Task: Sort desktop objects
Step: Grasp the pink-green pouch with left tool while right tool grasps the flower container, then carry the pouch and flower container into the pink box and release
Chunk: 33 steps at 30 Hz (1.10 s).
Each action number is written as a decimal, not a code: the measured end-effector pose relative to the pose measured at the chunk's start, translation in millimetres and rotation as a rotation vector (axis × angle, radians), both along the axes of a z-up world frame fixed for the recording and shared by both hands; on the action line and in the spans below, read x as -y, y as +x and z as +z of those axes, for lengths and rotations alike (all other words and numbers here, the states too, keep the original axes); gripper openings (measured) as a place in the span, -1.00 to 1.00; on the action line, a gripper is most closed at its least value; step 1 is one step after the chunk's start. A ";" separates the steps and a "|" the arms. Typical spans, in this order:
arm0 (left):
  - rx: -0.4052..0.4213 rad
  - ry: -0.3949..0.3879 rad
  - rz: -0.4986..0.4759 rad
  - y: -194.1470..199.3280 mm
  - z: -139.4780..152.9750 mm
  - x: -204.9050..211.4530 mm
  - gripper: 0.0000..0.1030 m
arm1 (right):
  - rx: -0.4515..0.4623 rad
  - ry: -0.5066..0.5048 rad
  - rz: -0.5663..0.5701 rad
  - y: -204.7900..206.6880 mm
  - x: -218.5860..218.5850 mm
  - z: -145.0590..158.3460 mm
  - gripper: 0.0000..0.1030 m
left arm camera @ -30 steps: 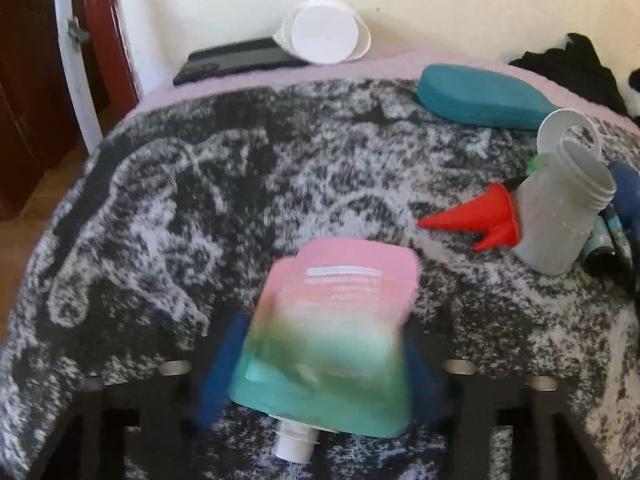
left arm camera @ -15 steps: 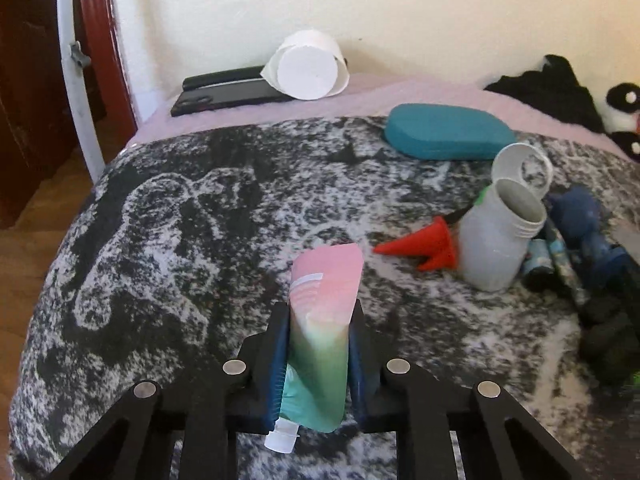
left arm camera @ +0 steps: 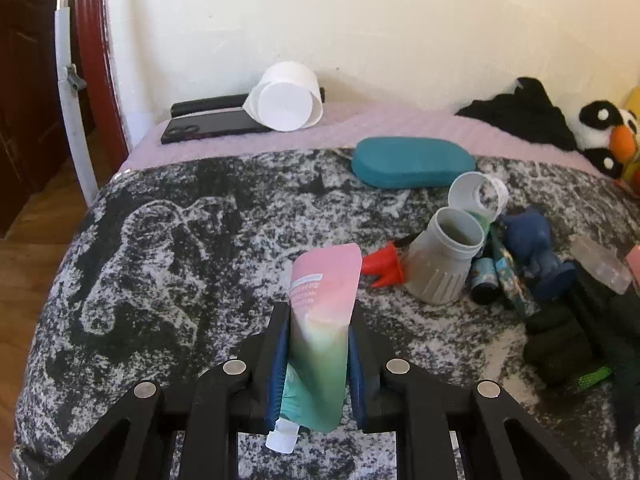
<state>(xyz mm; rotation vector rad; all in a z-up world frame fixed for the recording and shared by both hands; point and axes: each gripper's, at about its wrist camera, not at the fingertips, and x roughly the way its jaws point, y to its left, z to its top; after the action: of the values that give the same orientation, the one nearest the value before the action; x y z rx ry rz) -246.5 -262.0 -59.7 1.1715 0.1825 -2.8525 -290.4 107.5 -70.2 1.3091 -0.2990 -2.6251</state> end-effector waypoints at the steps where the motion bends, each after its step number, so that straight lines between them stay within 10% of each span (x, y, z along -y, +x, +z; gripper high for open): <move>1: -0.002 0.000 0.002 -0.3 0.6 0.9 -0.61 | -0.023 0.011 -0.028 -7.3 -3.8 2.4 0.88; 17: 0.008 -0.002 0.027 -19.2 -6.5 15.4 -0.61 | 0.034 0.084 -0.033 -112.8 2.3 -42.3 0.97; 33: -0.036 -0.029 -0.044 21.1 26.1 -45.7 -0.61 | -0.091 0.202 0.024 -14.5 22.9 24.7 0.96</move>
<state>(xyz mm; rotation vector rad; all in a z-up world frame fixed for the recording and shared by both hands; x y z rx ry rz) -225.4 -216.4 -33.6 1.1327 0.1177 -2.9051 -304.9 84.6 -45.6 1.2362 -0.0044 -2.7425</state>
